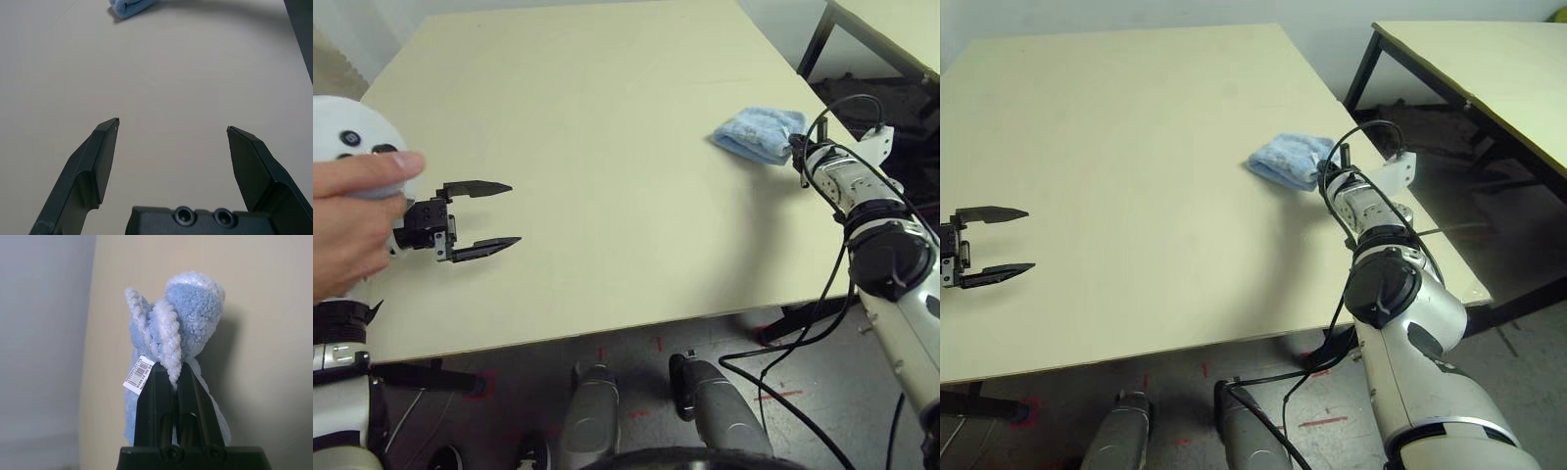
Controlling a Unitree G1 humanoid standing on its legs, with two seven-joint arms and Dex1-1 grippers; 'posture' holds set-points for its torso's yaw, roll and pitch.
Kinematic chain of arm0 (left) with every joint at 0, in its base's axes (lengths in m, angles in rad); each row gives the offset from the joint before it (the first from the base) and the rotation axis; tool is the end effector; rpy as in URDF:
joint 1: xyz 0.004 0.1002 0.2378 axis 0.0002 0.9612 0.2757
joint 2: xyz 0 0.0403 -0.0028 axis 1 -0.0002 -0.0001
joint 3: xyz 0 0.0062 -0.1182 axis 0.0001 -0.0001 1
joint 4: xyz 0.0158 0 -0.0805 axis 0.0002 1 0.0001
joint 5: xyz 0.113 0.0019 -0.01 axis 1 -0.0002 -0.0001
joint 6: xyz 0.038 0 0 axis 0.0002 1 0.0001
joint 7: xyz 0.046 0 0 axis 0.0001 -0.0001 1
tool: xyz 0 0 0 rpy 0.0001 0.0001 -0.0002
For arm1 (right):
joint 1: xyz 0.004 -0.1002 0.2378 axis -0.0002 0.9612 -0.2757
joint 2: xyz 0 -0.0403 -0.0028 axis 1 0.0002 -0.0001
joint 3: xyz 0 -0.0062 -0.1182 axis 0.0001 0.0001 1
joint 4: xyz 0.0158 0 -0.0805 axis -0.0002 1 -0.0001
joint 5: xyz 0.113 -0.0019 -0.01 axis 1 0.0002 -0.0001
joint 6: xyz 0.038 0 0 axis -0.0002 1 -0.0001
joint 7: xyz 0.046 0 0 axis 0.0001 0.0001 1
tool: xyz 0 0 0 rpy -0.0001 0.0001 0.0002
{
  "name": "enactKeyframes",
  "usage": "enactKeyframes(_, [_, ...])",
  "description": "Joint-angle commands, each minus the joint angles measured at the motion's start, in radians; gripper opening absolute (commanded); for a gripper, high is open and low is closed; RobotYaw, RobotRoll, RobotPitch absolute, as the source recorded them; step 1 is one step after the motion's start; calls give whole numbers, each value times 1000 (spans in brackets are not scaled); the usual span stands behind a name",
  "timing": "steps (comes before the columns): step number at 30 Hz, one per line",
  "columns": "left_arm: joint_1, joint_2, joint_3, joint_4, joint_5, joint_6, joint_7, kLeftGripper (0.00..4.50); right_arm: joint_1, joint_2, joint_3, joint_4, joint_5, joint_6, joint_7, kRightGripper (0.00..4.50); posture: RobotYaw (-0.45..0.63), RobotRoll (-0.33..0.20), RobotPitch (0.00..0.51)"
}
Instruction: Fold the towel and set it aside.
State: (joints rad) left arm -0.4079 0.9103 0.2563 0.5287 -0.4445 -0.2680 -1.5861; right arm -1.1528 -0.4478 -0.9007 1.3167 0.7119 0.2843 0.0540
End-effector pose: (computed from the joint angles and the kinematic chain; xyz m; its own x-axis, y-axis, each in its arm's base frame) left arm 0.2530 0.3870 0.1853 0.4624 -0.8525 -0.2437 0.8346 0.3256 0.4444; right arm 0.3781 -0.2716 0.1522 0.9776 -0.1304 -0.1653 0.1960 0.2770 0.9407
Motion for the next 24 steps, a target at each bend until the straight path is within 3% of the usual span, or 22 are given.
enactKeyframes(1, [13, 11, 5, -9, -5, 6, -9, 4500, 16, 2, -45, 17, 43, -41, -41, 35, 93, 0, 161])
enactKeyframes(8, [13, 18, 6, -16, -8, 14, -14, 4500, 2, 16, -141, 18, 148, -123, -68, 35, 93, 0, 158])
enactKeyframes(24, [8, 26, 9, -12, -7, 15, -12, 4500, 0, 38, -136, 21, 161, -106, -103, 35, 92, 0, 157])
